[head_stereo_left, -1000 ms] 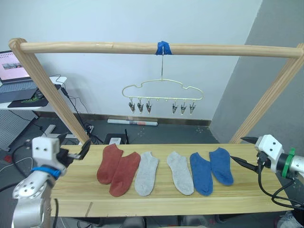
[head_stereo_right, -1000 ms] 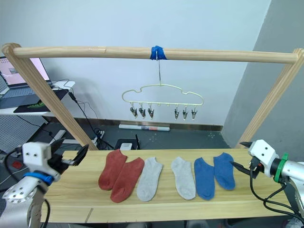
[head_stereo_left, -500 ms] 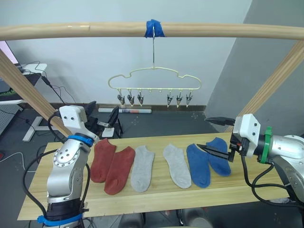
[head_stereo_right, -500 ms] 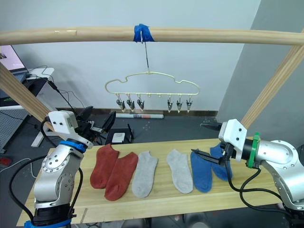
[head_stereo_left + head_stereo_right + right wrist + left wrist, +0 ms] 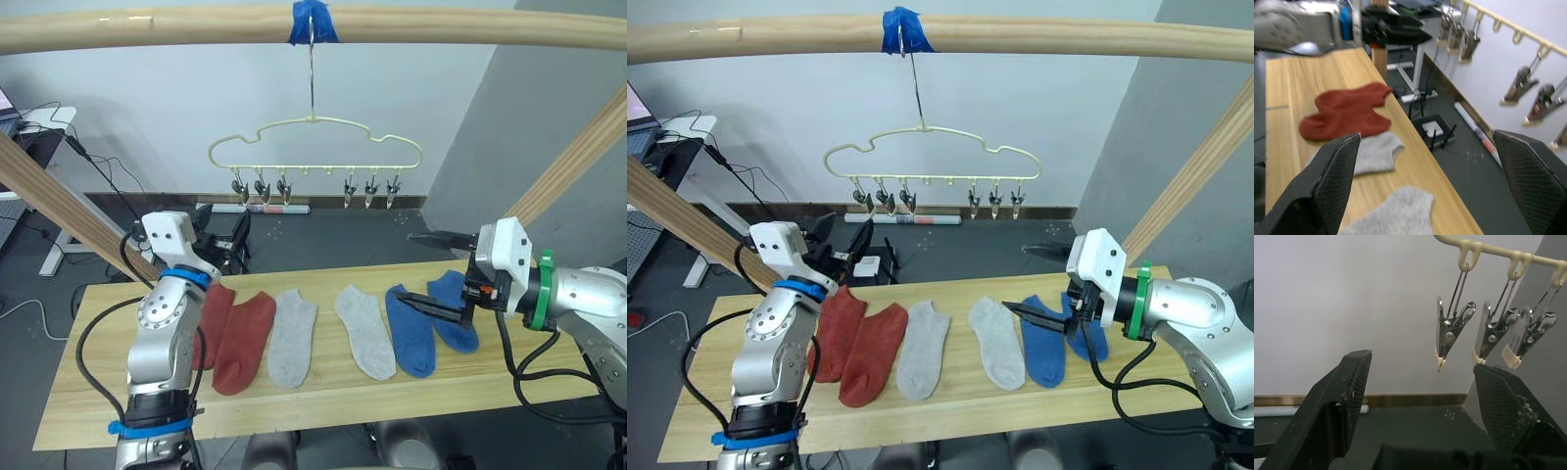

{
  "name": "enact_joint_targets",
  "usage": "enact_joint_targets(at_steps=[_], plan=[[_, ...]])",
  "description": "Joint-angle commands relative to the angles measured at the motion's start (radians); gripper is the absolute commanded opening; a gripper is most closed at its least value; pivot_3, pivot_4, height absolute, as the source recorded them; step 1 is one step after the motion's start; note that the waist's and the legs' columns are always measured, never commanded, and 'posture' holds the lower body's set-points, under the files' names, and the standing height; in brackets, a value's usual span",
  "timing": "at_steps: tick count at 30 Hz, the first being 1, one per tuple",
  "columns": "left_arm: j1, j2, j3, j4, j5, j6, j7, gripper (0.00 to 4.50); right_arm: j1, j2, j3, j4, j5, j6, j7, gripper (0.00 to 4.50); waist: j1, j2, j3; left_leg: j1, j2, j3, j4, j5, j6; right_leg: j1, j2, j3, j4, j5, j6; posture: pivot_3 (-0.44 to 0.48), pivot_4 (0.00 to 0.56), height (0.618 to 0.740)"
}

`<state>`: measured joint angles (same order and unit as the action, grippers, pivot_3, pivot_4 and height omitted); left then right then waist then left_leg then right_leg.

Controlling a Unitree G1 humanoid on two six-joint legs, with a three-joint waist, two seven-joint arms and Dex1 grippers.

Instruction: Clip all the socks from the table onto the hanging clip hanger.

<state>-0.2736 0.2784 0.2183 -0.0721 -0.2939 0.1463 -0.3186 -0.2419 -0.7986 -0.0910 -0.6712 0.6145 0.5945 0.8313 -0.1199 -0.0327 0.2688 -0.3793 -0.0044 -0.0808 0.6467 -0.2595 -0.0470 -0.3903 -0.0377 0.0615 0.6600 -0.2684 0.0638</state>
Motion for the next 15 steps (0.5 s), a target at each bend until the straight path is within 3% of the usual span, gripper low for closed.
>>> enact_joint_targets(at_steps=[1, 15], plan=[[-0.031, -0.008, -0.01, 0.013, 0.012, -0.062, -0.002, 3.66, -0.041, 0.004, -0.001, -0.058, 0.053, 0.037, -0.027, 4.5, -0.004, -0.002, 0.005, 0.0, 0.0, 0.0, 0.0, 0.0, 0.0, 0.0, 0.0, 0.0, 0.0, 0.0, 0.0, -0.305, 0.305, 0.735], [-0.088, -0.016, 0.02, 0.031, -0.014, -0.108, 0.039, 3.66, -0.074, -0.011, -0.006, -0.076, 0.088, 0.094, -0.065, 4.5, -0.024, -0.002, 0.013, -0.016, 0.0, 0.0, 0.001, 0.0, 0.0, -0.017, -0.001, 0.0, 0.003, 0.001, 0.0, -0.32, 0.312, 0.735]])
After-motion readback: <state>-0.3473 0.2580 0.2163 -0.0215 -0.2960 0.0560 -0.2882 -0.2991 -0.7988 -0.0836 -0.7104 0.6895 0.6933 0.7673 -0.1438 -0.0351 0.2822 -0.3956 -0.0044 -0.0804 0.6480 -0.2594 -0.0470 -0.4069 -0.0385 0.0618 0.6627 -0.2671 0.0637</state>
